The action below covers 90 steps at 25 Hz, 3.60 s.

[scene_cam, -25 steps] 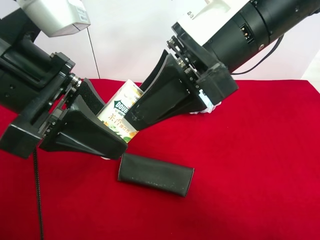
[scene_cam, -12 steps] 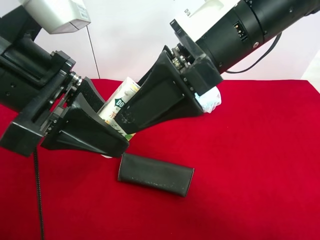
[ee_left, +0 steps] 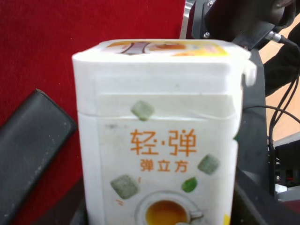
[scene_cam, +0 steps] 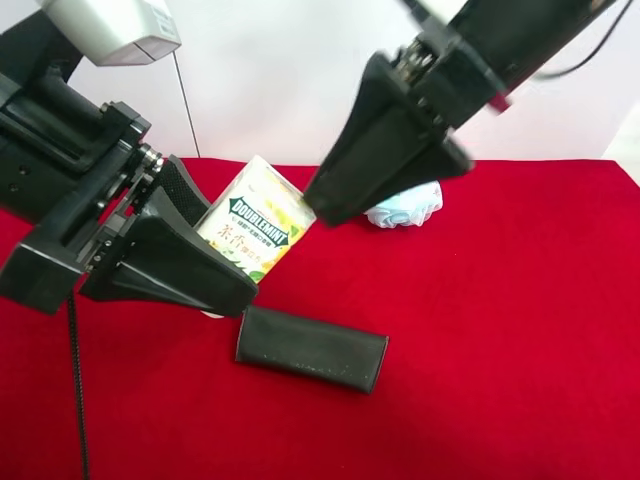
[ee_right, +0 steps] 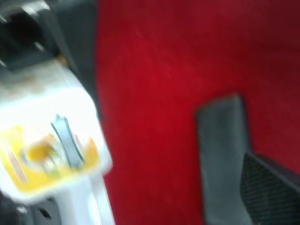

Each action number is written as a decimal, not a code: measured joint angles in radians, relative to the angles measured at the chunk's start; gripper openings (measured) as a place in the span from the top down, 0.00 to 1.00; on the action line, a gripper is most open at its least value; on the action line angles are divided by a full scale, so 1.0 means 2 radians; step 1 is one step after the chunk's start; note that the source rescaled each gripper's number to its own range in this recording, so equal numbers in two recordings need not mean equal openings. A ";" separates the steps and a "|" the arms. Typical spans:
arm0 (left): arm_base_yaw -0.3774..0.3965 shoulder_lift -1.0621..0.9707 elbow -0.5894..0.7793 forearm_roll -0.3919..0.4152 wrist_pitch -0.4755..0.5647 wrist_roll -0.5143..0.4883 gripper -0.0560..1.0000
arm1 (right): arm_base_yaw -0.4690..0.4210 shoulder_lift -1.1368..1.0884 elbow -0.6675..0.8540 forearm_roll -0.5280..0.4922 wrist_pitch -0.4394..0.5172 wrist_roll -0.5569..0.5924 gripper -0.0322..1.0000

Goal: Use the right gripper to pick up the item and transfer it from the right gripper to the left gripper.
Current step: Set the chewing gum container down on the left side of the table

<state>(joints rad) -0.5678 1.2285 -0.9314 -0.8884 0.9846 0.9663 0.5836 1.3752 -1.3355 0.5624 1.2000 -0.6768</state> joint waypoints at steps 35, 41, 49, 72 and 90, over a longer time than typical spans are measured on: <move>0.000 0.000 0.000 0.000 0.000 0.000 0.95 | 0.000 -0.644 0.421 -0.248 -0.053 0.292 0.00; 0.000 0.000 0.000 0.000 0.000 0.000 0.95 | 0.000 -0.644 0.426 -0.248 -0.064 0.292 0.00; 0.000 0.000 0.000 0.000 0.000 -0.002 0.95 | 0.000 -0.644 0.426 -0.248 -0.064 0.292 0.00; 0.000 0.000 0.000 0.000 -0.004 -0.013 0.95 | -0.216 -0.688 0.426 -0.242 -0.065 0.292 0.00; 0.003 0.010 0.000 0.363 -0.134 -0.371 0.95 | -0.216 -0.688 0.426 -0.241 -0.065 0.292 0.00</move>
<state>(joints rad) -0.5620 1.2488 -0.9314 -0.1622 0.7170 0.2245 0.1520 -0.0018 -0.4843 0.0812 1.0698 -0.0926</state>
